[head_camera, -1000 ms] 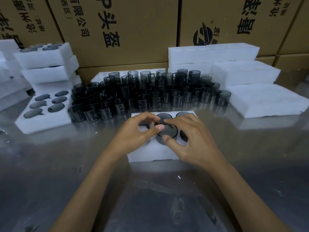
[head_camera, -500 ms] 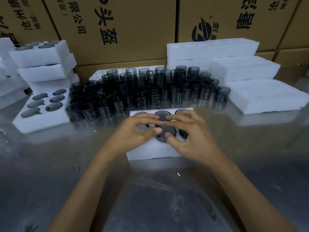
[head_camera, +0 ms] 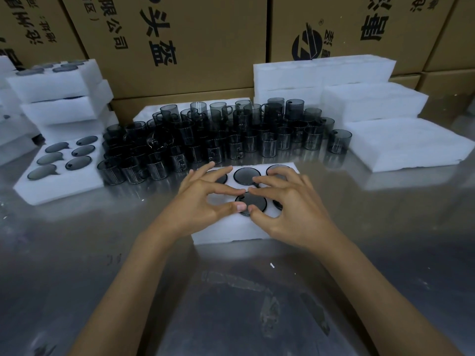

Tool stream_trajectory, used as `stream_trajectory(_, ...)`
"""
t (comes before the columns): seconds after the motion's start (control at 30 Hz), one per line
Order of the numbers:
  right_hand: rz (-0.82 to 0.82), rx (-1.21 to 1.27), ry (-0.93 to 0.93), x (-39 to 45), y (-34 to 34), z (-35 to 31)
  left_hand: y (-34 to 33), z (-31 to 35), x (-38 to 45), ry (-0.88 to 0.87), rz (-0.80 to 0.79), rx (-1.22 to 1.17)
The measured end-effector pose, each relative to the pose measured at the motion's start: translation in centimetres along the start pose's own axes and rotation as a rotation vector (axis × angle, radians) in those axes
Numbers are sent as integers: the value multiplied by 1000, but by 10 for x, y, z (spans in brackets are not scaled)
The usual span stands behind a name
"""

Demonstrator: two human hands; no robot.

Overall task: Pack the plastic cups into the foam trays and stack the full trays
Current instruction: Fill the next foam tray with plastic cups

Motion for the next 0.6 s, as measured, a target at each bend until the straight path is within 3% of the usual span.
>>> stream_trajectory(0.27,53,-38,-8,-3,3,-6,-1,-6,0,30,-24,-52)
stream_trajectory(0.37,154,32,-16,-2,12,-7,0,-8,2,104,32,-256)
stream_trajectory(0.5,341,175,-103,3,30,13,16,-13,16,95,263,-309)
stream_trajectory(0.6,458,282,-250,4,35,39,48,-32,47,111,475,-66)
Point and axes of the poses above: each hand's wrist, its own x-axis towards the middle knuckle, its own y-axis out of the back of the hand, z = x × y, the point moved 6 cm from there along x, towards the middle knuckle, and after that the axes turned 10 degrees about z, right-handed, at the moved point
